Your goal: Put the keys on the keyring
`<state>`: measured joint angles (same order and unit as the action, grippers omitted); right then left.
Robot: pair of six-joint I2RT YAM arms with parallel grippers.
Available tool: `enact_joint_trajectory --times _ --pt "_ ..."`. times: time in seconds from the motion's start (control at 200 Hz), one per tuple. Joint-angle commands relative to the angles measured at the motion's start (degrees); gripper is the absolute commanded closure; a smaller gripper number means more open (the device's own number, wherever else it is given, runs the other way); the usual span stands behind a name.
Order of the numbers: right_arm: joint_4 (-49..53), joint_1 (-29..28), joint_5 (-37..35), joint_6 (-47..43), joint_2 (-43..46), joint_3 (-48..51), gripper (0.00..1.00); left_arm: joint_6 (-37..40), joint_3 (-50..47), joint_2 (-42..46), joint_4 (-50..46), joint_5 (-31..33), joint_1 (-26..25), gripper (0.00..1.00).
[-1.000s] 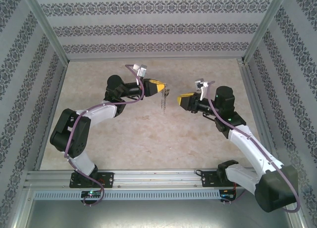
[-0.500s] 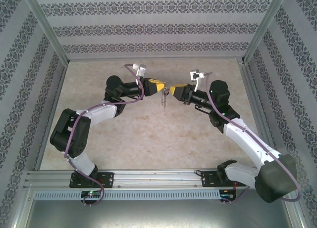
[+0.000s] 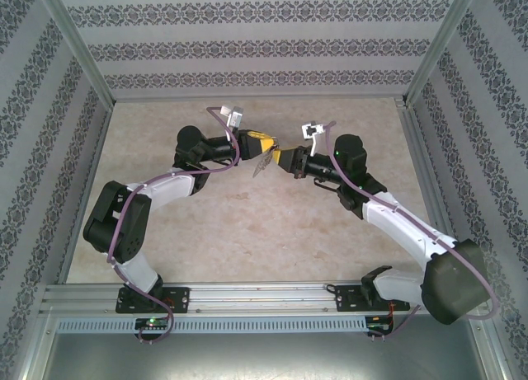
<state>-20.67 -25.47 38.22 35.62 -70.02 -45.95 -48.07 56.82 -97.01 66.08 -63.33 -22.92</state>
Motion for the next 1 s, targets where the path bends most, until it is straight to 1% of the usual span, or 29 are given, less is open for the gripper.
enact_joint_trajectory --times 0.0,0.16,0.235,0.325,0.47,0.57,0.704,0.844,0.994 --pt "0.91 1.34 -0.56 -1.77 3.29 1.02 0.80 0.30 -0.19 1.30 3.97 0.20 -0.56 1.00" --pt "2.57 5.35 0.26 -1.82 7.41 2.35 0.80 0.33 -0.06 1.31 3.74 -0.12 -0.55 1.00" --pt "2.75 7.07 -0.61 -1.38 9.11 2.86 0.80 0.34 -0.10 1.39 3.61 -0.09 -0.57 1.00" --pt "0.95 7.71 -1.22 0.04 9.34 2.30 0.79 0.34 0.03 1.30 3.67 -0.27 -0.55 1.00" --pt "-0.69 6.00 -0.61 0.96 6.49 -1.27 0.79 -0.08 0.17 0.87 4.05 -0.30 -0.55 1.00" --pt "-0.74 4.04 -0.67 0.36 4.23 -3.69 0.76 -0.16 0.20 0.68 4.31 -0.13 -0.56 1.00" --pt "-1.86 1.88 -1.25 0.16 1.75 -5.15 0.76 -0.71 0.44 0.38 4.93 -0.21 -0.55 1.00" --pt "-2.53 0.69 -1.56 0.29 0.20 -5.81 0.78 -0.82 0.40 0.50 4.96 -0.24 -0.56 1.00" --pt "-2.54 0.40 -1.57 0.08 -0.65 -5.81 0.83 -0.82 0.31 0.67 5.02 -0.15 -0.55 1.00"
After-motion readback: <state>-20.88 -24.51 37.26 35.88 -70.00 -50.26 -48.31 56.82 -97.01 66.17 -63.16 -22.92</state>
